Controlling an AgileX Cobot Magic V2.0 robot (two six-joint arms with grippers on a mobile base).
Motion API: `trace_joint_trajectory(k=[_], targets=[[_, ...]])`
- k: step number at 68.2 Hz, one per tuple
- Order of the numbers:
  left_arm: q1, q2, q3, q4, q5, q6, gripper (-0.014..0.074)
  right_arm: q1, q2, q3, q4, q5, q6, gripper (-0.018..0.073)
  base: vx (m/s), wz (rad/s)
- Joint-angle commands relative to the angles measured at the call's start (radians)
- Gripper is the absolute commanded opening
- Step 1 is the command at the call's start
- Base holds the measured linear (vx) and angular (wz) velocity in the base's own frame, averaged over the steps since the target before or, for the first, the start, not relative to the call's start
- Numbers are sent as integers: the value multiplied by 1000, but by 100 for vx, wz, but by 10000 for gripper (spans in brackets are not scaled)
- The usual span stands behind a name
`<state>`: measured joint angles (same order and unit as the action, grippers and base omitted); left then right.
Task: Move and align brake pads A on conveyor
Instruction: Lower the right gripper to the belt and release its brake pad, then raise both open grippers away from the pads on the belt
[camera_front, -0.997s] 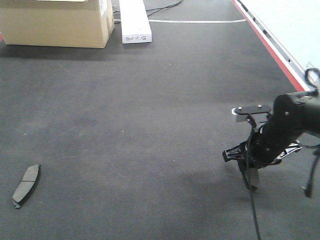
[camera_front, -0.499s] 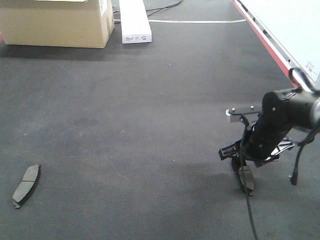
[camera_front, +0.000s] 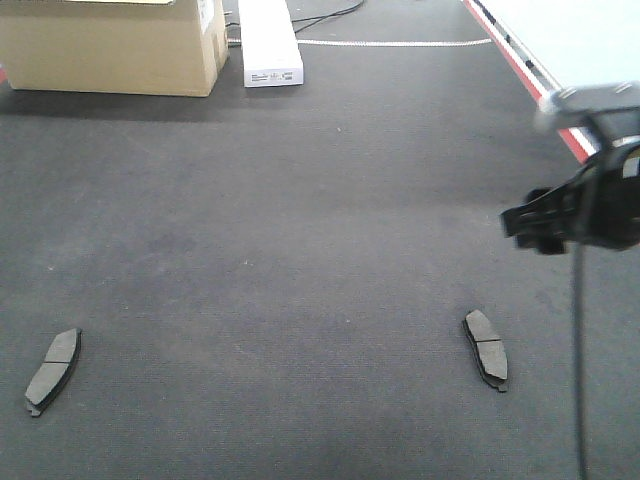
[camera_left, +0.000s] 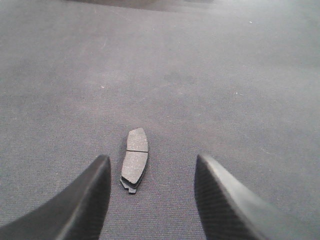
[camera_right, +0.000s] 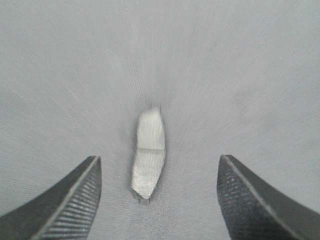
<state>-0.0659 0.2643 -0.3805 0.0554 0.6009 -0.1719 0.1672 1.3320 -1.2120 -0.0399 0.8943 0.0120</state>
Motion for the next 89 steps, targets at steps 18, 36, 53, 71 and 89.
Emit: trace_joint_trajectory(k=[18, 36, 53, 71, 89], targets=[[-4, 7, -26, -6, -63, 0, 377, -5, -465, 294, -13, -281, -3, 484, 0, 0], [-4, 7, -26, -6, -63, 0, 377, -5, -791, 543, -13, -440, -12, 484, 0, 0], [-4, 7, -26, -6, -63, 0, 377, -5, -1018, 740, -23, -586, -19, 484, 0, 0], [-4, 7, -26, -6, -63, 0, 377, -5, -1079, 786, -13, -648, -12, 484, 0, 0], [-4, 7, -26, -6, -63, 0, 377, -5, -1079, 786, -10, -647, -12, 484, 0, 0]])
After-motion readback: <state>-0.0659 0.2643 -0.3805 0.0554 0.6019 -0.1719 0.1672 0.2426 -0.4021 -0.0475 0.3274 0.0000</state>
